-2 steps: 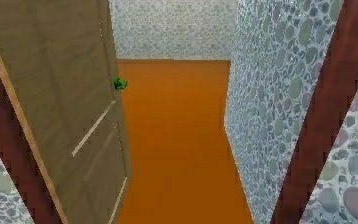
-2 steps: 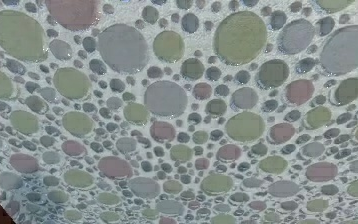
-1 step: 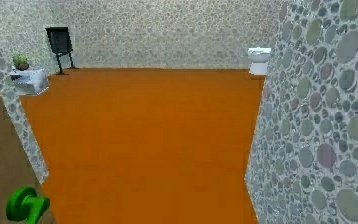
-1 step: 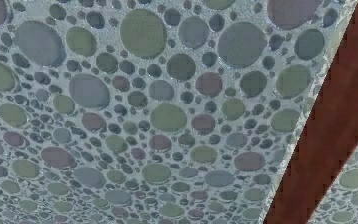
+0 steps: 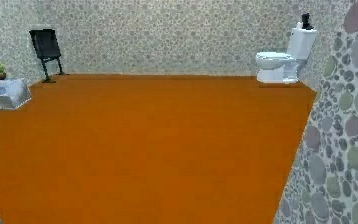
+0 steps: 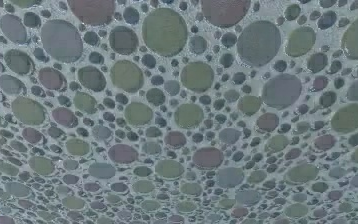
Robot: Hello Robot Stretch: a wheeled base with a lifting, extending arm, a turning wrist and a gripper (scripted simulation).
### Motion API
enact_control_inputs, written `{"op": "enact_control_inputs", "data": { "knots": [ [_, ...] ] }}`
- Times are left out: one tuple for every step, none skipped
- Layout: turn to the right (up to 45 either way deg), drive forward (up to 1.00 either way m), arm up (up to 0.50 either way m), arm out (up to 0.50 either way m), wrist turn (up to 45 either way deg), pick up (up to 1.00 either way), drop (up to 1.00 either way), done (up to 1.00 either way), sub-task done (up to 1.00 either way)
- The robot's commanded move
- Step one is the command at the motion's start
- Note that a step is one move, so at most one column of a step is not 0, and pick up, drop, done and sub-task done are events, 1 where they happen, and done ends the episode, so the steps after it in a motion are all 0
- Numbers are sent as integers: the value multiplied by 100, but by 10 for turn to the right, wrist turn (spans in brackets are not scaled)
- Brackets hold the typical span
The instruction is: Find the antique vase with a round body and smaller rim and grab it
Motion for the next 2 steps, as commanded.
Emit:
{"op": "enact_control_inputs", "data": {
  "knots": [
    [-300, 0, 0, 0, 0, 0, 0, 0, 0],
    [0, 100, 0, 0, 0, 0, 0, 0, 0]
  ]
}}
